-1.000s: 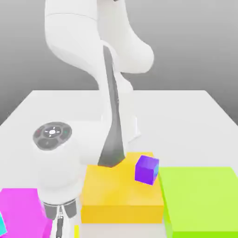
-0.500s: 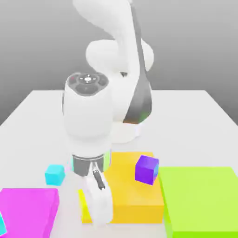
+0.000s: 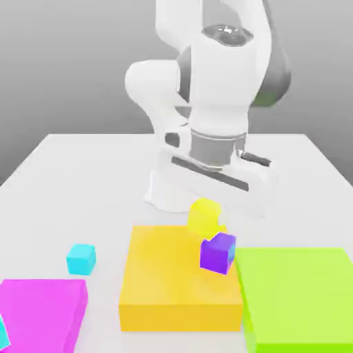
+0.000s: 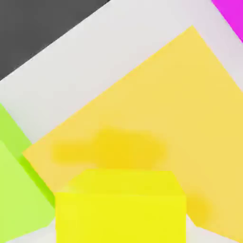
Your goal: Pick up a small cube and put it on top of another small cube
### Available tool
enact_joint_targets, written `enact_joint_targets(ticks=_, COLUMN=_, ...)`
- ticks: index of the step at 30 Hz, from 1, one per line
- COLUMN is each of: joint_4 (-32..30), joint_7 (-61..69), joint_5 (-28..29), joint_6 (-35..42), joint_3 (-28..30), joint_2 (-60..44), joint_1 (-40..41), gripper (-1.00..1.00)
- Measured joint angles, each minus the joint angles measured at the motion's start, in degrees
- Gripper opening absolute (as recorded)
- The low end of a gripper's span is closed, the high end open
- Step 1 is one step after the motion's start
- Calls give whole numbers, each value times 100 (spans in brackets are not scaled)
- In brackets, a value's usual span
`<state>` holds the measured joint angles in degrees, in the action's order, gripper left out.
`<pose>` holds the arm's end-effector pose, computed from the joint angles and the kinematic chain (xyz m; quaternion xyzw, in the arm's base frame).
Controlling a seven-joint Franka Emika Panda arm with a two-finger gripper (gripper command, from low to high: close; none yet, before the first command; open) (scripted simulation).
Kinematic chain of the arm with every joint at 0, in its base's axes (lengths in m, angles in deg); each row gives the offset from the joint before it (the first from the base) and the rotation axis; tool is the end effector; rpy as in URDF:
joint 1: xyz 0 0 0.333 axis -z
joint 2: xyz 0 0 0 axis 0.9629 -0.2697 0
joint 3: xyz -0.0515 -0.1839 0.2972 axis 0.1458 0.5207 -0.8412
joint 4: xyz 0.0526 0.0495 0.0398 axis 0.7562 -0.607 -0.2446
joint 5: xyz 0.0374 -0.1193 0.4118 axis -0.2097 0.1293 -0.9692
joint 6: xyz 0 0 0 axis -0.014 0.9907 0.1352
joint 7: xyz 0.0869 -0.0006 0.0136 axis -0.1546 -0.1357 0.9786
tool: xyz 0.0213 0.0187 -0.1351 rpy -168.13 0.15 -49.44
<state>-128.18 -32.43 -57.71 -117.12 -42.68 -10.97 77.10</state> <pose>0.3695 0.0777 0.2904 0.7878 -0.6159 0.0017 0.0053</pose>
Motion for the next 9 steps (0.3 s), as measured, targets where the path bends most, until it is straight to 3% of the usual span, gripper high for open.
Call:
enact_joint_targets(ticks=5, joint_4=-297, joint_7=96, joint_5=-13, joint_6=-965, joint_3=-96, joint_2=-641, joint_1=-36, gripper=-100)
enact_joint_targets(ticks=6, joint_4=-341, joint_7=73, joint_5=14, joint_6=-1198, joint_3=-124, joint_2=-830, joint_1=-18, gripper=100)
enact_joint_targets(ticks=9, joint_4=-341, joint_7=73, joint_5=14, joint_6=-1198, joint_3=-124, joint_2=-830, joint_1=-18, gripper=100)
